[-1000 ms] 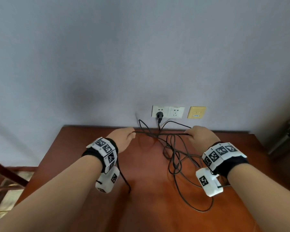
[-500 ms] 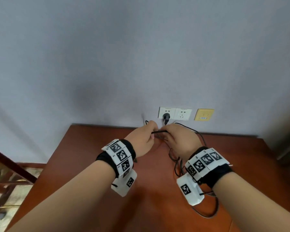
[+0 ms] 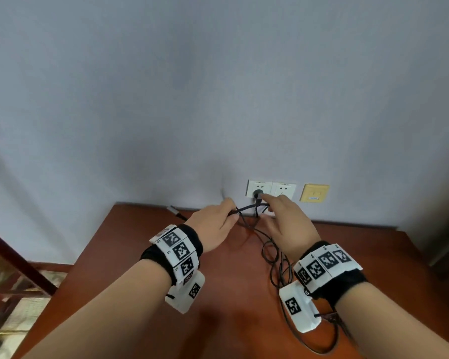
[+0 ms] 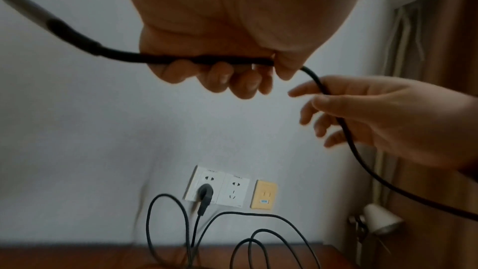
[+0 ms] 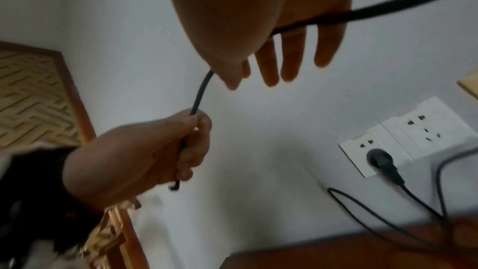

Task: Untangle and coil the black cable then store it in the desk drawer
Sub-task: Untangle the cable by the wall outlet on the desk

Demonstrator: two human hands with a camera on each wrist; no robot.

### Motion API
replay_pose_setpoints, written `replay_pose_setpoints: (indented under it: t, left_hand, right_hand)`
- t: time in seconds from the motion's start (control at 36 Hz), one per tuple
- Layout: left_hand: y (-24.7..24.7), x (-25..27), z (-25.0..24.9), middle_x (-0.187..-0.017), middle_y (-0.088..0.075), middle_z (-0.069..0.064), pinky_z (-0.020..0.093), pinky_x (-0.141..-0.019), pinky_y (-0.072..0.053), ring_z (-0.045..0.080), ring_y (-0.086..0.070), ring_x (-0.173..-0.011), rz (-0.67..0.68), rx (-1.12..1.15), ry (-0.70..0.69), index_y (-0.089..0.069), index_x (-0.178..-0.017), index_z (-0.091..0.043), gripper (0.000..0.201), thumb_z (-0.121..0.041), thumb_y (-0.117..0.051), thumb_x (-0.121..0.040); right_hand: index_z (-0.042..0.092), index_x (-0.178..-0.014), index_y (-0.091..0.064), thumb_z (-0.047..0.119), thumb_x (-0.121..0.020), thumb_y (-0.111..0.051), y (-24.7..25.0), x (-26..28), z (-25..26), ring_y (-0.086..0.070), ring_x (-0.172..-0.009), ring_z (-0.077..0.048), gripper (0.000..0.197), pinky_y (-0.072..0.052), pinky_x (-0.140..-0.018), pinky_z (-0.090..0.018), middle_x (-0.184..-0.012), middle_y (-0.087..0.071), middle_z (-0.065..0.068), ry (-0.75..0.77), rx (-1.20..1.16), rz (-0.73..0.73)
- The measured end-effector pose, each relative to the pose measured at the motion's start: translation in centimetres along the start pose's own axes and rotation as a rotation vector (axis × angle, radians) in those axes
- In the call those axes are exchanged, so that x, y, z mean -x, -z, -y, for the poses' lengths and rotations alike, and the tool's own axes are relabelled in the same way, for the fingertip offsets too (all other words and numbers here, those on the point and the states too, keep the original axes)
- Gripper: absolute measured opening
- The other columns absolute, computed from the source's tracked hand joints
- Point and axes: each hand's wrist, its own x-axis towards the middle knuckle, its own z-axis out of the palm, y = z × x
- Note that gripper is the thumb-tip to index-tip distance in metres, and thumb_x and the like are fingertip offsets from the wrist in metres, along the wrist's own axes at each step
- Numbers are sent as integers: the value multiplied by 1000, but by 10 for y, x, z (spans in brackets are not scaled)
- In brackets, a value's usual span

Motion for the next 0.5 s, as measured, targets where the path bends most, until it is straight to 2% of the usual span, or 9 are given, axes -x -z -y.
replay_pose_setpoints:
  t: [0.08,0.17,0.25,0.36,0.42,0.5]
  left_hand:
    - [2,1,-13,-73,-48,-6,37,-67,-42,21,-50,-69,-53,-67,-55,-32,-96,-22,13,-34,-31,-101]
    - [8,-1,-27,-76,-45,-9,40,-73,-41,19,-46,-77,-82,-128,-109,-35,-93,-23,10,-30,-34,-100]
    - [15,-2,-32,-82,-50,-9,39,-80,-37,19,-49,-88,-55,-174,-98,-49,-96,-21,17,-33,-37,-100]
    - [15,-2,-26,-94,-64,-6,37,-84,-36,17,-52,-94,-6,-241,-146,-61,-102,-23,29,-38,-35,-101]
    - [16,-3,-18,-93,-64,-6,33,-80,-34,17,-54,-91,-53,-224,-159,-62,-101,-23,30,-39,-37,-101]
    - [21,-1,-2,-84,-61,-9,31,-74,-30,19,-55,-85,-114,-181,-173,-61,-94,-22,29,-40,-39,-100]
  right_hand:
    - [17,-128,-55,28,-94,-44,1,-2,10,-58,-96,-28,37,-50,-80,-40,-112,-57,-6,139,102,27]
    - [18,-109,-54,32,-99,-37,-1,-3,18,-60,-85,-24,24,-48,-73,-38,-95,-61,-2,141,89,152]
    - [18,-94,-50,37,-100,-31,-1,1,16,-56,-73,-22,27,-46,-68,-40,-80,-57,1,149,92,166]
    - [20,-97,-53,46,-98,-25,5,4,8,-57,-77,-20,39,-47,-72,-40,-83,-61,2,167,143,223]
    - [22,-102,-55,48,-97,-24,10,2,3,-58,-82,-19,40,-47,-73,-37,-87,-63,2,154,124,213]
    - [22,-97,-55,47,-97,-26,18,2,-8,-57,-81,-19,39,-45,-71,-34,-86,-64,3,140,145,209]
